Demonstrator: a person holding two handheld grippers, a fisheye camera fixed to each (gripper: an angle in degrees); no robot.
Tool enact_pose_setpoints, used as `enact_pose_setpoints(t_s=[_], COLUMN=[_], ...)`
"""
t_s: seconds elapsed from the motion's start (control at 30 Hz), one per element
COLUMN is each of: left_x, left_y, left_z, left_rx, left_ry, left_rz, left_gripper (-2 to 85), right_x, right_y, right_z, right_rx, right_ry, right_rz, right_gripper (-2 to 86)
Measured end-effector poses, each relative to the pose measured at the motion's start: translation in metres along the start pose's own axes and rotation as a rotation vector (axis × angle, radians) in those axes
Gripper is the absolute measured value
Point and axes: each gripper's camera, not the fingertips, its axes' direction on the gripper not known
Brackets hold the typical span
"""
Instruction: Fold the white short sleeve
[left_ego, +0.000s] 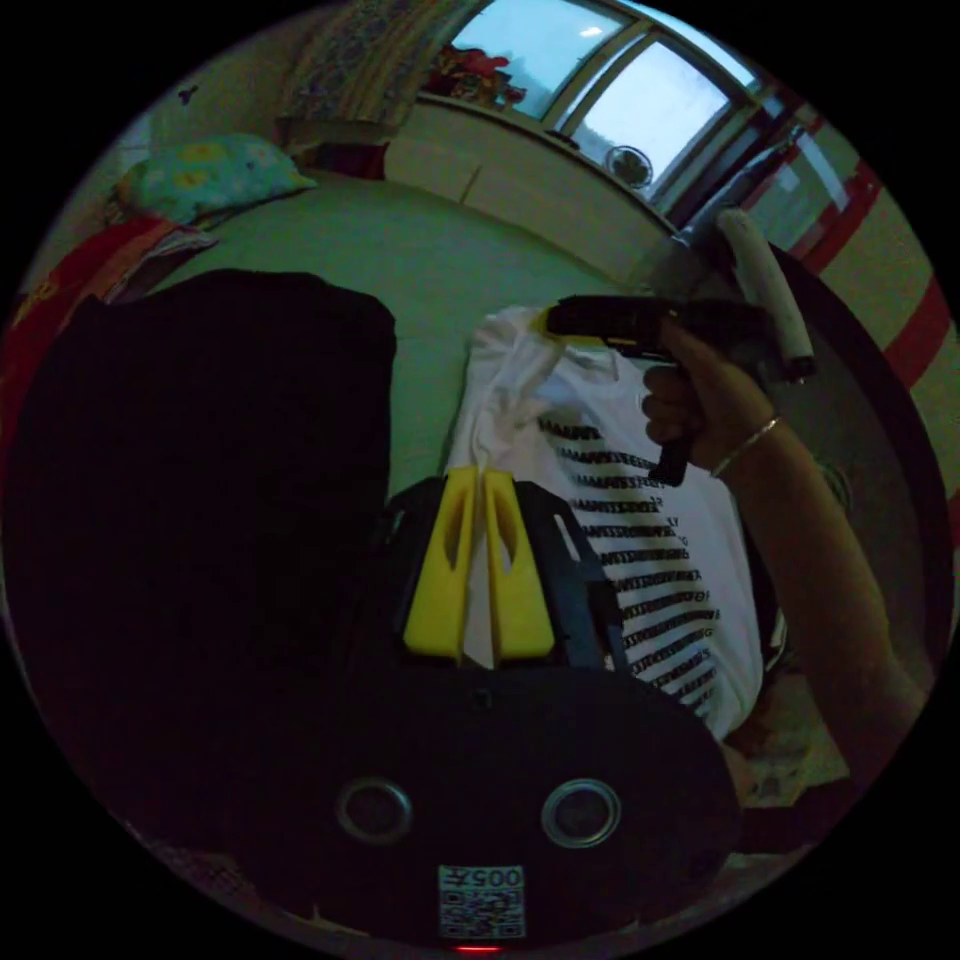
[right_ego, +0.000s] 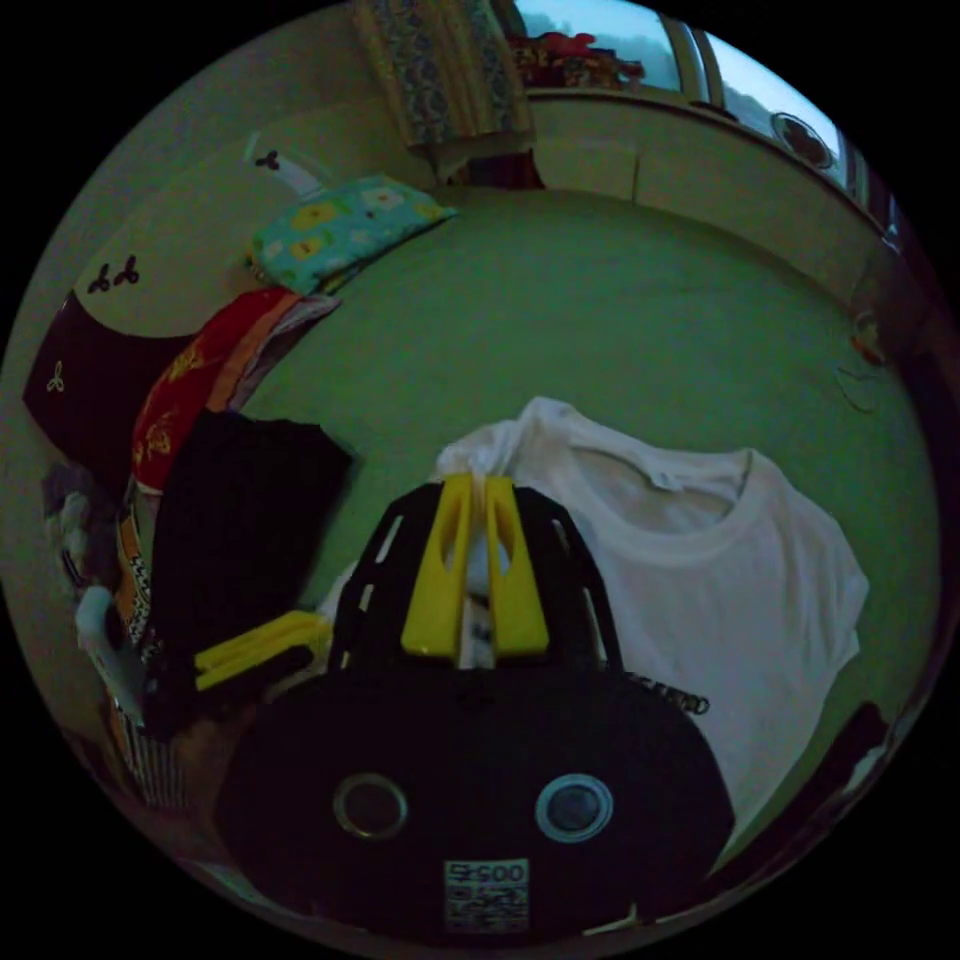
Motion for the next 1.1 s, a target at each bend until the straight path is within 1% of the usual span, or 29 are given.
enact_pose_setpoints(t_s=[0.13,0.2,0.27,0.4,0.47,0.5,0.57,0.6,0.63,0.67,0.73,0.8,0.87,0.93,1.1], left_x=[-0.003,-0.007,-0.010,-0.018,-0.022,-0.024,-0.026,-0.027,-0.029,-0.031,-0.040,-0.045,-0.047,-0.047,-0.054], left_y=[-0.002,-0.003,-0.004,-0.006,-0.007,-0.007,-0.008,-0.008,-0.008,-0.009,-0.012,-0.014,-0.015,-0.016,-0.015], left_z=[0.003,0.001,-0.001,-0.006,-0.007,-0.007,-0.008,-0.008,-0.006,-0.005,0.002,0.010,0.014,0.012,-0.005], left_rx=[-0.032,-0.019,-0.016,0.019,0.013,0.008,0.008,0.014,0.008,-0.001,-0.040,-0.083,-0.104,-0.099,0.011], left_ry=[0.065,0.066,0.069,0.041,0.064,0.118,0.098,0.032,-0.018,-0.027,0.016,0.044,0.037,0.025,-0.002], left_rz=[0.022,0.023,0.028,0.023,0.016,0.013,0.012,0.011,0.001,-0.007,-0.061,-0.074,-0.082,-0.063,-0.085], left_gripper=[4.3,5.8,7.3,10.0,11.0,11.5,11.4,11.1,10.5,10.3,8.3,6.9,5.8,4.2,2.1], right_x=[0.024,0.030,0.031,0.033,0.037,0.038,0.042,0.042,0.041,0.040,0.040,0.038,0.037,0.034,0.018], right_y=[-0.004,-0.009,-0.018,-0.035,-0.046,-0.048,-0.057,-0.059,-0.062,-0.064,-0.066,-0.067,-0.067,-0.069,-0.087], right_z=[0.022,0.019,0.011,0.000,-0.005,-0.005,-0.003,-0.001,0.005,0.011,0.020,0.026,0.019,0.012,-0.010], right_rx=[-0.092,-0.073,-0.053,-0.021,0.000,0.003,-0.011,-0.023,-0.051,-0.075,-0.106,-0.120,-0.042,-0.003,0.100], right_ry=[-0.009,-0.010,-0.026,-0.017,-0.050,-0.064,-0.129,-0.136,-0.125,-0.086,-0.029,-0.041,-0.065,-0.071,-0.086], right_rz=[0.027,0.027,-0.023,-0.057,-0.047,-0.044,-0.039,-0.039,-0.045,-0.051,-0.044,-0.051,-0.053,-0.082,-0.163], right_gripper=[4.1,6.8,9.7,11.2,11.4,11.4,11.0,10.9,10.8,10.7,10.2,8.9,3.3,0.2,-0.9])
